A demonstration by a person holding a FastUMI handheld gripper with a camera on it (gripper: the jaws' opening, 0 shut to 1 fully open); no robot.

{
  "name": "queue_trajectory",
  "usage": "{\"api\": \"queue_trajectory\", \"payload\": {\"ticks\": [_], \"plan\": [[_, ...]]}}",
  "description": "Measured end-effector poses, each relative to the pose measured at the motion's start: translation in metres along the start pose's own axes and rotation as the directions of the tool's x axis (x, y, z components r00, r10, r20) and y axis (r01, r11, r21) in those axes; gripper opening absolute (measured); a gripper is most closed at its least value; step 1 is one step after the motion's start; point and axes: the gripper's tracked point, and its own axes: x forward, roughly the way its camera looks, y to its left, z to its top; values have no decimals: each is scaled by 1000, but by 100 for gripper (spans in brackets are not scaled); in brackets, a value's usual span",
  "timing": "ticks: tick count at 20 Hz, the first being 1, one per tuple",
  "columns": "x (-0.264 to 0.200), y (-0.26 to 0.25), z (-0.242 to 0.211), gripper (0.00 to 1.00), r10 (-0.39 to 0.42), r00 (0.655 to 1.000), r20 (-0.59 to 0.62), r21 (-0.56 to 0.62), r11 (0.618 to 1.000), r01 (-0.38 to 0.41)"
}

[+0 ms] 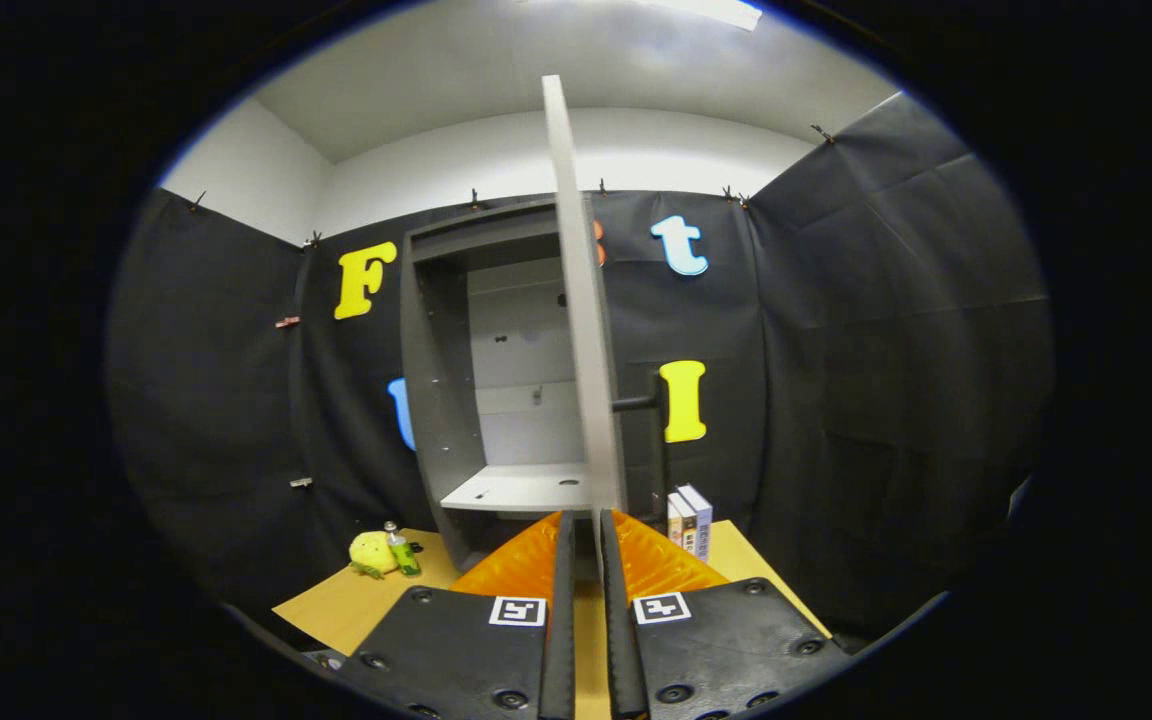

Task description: Open the shoe cabinet door, grab the shoes and put them into the shoe cabinet, then close the shoe cabinet door.

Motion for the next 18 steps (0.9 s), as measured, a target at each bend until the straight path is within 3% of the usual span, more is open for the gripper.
{"api": "queue_trajectory", "payload": {"ticks": [2,5,10,18], "plan": [[2,24,-26,17,37,999,-21,13,999,-37],[8,56,-75,48,81,994,-78,52,996,-77],[23,97,-161,45,92,985,-148,38,995,-87],[59,114,-327,45,9,950,-313,35,999,2]]}}
